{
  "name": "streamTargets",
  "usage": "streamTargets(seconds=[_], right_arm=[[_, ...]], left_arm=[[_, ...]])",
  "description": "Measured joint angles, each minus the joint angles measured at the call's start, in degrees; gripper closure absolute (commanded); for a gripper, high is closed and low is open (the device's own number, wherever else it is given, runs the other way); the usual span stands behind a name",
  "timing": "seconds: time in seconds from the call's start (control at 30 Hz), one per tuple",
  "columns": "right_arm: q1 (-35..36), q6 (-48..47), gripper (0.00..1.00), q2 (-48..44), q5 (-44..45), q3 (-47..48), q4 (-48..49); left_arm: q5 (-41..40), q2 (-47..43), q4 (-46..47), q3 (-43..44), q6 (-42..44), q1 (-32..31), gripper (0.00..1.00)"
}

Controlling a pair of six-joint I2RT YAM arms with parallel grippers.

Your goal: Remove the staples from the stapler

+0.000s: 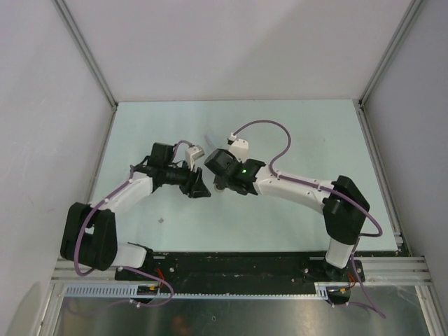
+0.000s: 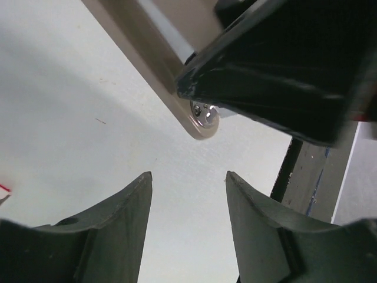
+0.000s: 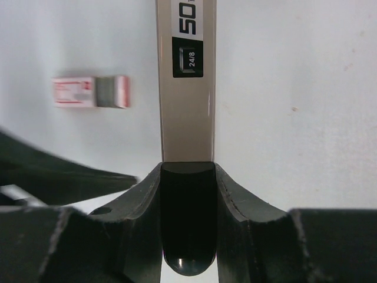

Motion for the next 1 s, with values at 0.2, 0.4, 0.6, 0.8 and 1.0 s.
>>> streamTargets(seconds=[0.2, 0.4, 0.6, 0.8, 1.0], right_arm=[[0.5, 2.8, 1.0, -2.7, 1.3, -0.3, 5.7], [0.4, 4.8, 1.0, -2.7, 0.8, -2.4, 7.0], [0.3, 7.0, 1.0, -3.3, -1.3, -5.4, 9.2], [0.1, 8.5, 1.0, -5.2, -3.7, -7.9, 10.6], [-0.3, 9.6, 1.0, -6.3, -6.1, -8.4, 13.0]], left_arm=[[2.6, 1.6, 0.4, -1.2, 0.0, -0.8, 0.23], [4.5, 1.6, 2.9, -1.8, -0.5, -1.1, 0.22], [4.3, 1.7, 5.3, -1.8, -0.4, -1.1, 0.25], [4.3, 4.6, 6.3, -1.8, 0.0, -1.1, 0.35], [4.2, 5.1, 6.3, -1.8, 1.7, -1.1, 0.57]])
